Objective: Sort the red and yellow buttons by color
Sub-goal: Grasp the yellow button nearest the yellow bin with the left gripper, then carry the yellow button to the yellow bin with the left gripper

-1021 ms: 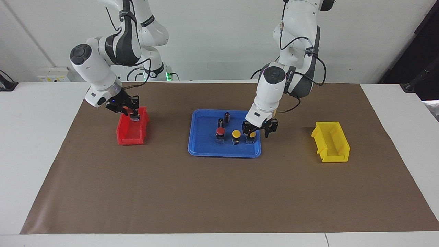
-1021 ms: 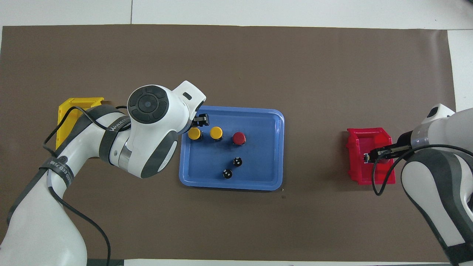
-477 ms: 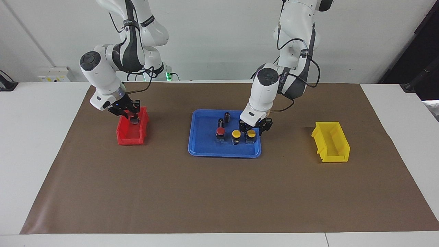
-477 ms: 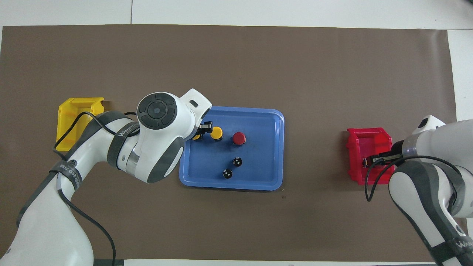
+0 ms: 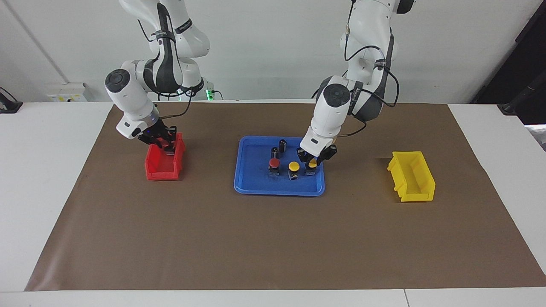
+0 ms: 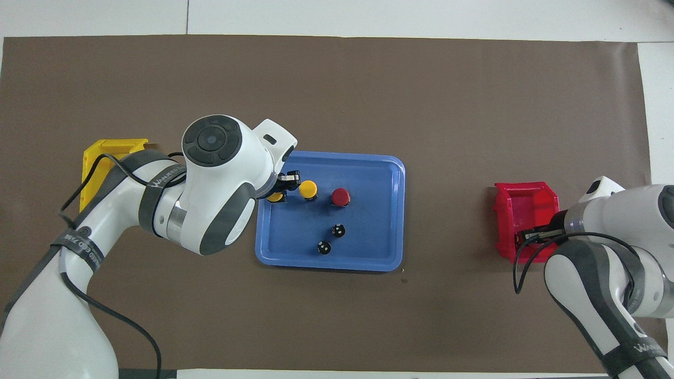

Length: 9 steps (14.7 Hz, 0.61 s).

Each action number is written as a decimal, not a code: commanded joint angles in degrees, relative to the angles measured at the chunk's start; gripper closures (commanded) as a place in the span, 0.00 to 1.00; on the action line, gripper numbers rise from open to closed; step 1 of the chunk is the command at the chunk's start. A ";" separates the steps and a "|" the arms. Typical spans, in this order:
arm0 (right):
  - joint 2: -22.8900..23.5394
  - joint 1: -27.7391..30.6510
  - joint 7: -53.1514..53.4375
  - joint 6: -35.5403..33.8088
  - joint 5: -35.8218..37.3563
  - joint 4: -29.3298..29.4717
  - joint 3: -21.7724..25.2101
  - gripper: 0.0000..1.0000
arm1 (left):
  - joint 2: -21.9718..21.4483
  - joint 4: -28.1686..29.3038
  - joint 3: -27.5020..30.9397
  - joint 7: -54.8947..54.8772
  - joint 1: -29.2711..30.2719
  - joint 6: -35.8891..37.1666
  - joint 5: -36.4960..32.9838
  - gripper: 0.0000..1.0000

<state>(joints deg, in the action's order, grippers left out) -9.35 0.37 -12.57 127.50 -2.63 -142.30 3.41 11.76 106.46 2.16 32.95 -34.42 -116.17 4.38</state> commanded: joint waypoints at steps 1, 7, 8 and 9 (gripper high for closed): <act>-2.07 0.86 -1.67 1.87 0.61 -2.72 -0.34 0.67 | -4.01 -4.76 0.57 -2.62 6.62 10.67 0.46 0.98; -1.46 0.94 -1.67 -0.49 2.63 -0.18 -0.34 0.44 | -4.55 -7.42 1.71 -19.30 25.08 12.31 -4.46 0.99; -0.93 0.86 -1.49 -3.02 2.63 1.83 -0.34 0.44 | -4.55 -6.72 1.62 -22.03 28.24 10.54 -4.46 0.99; -0.06 0.86 -1.23 -5.83 2.63 4.29 -0.34 0.44 | -4.55 -5.84 1.62 -24.75 29.92 9.48 -4.46 0.99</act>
<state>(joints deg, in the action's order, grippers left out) -9.92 0.37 -12.66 126.38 -0.65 -141.95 3.41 6.91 99.33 4.58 12.32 -7.53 -103.91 1.06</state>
